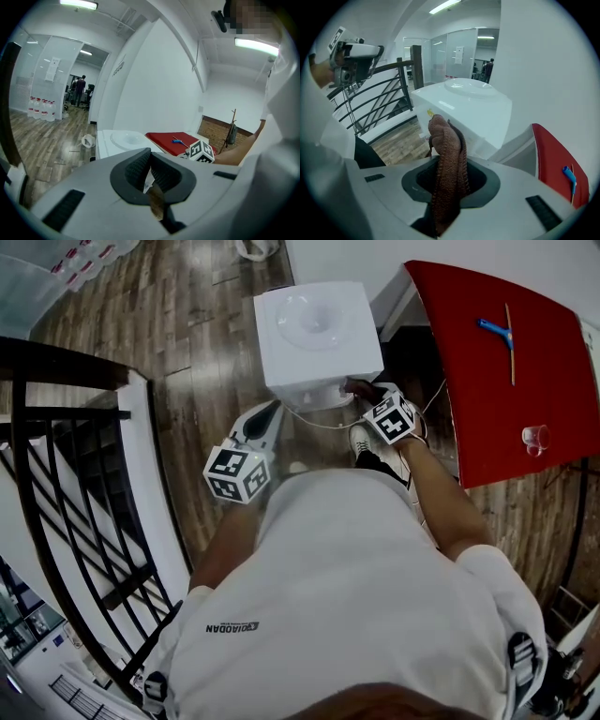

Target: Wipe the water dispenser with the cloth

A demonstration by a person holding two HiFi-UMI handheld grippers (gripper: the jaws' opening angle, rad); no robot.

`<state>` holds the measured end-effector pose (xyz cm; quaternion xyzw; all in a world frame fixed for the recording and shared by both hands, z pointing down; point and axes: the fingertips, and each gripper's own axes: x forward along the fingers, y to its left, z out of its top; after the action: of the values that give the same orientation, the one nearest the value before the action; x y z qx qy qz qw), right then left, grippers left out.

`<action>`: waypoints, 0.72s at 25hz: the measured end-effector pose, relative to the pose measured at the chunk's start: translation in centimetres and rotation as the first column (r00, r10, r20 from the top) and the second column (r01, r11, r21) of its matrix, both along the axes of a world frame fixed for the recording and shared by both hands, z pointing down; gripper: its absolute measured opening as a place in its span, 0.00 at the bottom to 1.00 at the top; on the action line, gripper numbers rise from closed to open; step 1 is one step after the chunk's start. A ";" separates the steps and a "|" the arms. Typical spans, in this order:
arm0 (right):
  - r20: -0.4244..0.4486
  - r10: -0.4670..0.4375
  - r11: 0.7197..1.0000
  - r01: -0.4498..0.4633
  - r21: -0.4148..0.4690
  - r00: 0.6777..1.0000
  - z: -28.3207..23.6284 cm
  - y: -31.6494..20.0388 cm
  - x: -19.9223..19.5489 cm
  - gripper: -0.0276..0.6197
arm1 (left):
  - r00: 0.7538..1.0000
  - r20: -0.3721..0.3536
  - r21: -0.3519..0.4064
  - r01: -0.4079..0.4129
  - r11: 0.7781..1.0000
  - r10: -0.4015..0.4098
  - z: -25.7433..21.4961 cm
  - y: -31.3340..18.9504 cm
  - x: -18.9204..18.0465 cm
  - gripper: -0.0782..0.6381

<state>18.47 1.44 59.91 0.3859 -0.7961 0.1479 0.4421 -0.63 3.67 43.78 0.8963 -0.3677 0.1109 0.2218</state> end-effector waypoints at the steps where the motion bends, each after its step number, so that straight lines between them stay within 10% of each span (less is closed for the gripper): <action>1: 0.002 0.013 1.000 -0.013 0.001 1.000 0.1 -0.1 0.7 0.18 | 1.000 0.002 -0.001 -0.008 1.000 0.008 0.1 -0.2 0.5 0.10; 18: 0.072 0.098 0.995 -0.096 -0.022 0.993 1.7 0.9 7.7 0.18 | 0.986 0.081 0.024 -0.145 0.989 0.143 -0.9 -3.1 9.7 0.10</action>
<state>26.18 2.32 61.58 0.4144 -0.7907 0.1903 0.4085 9.09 0.53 42.86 0.9186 -0.3121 0.1564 0.1853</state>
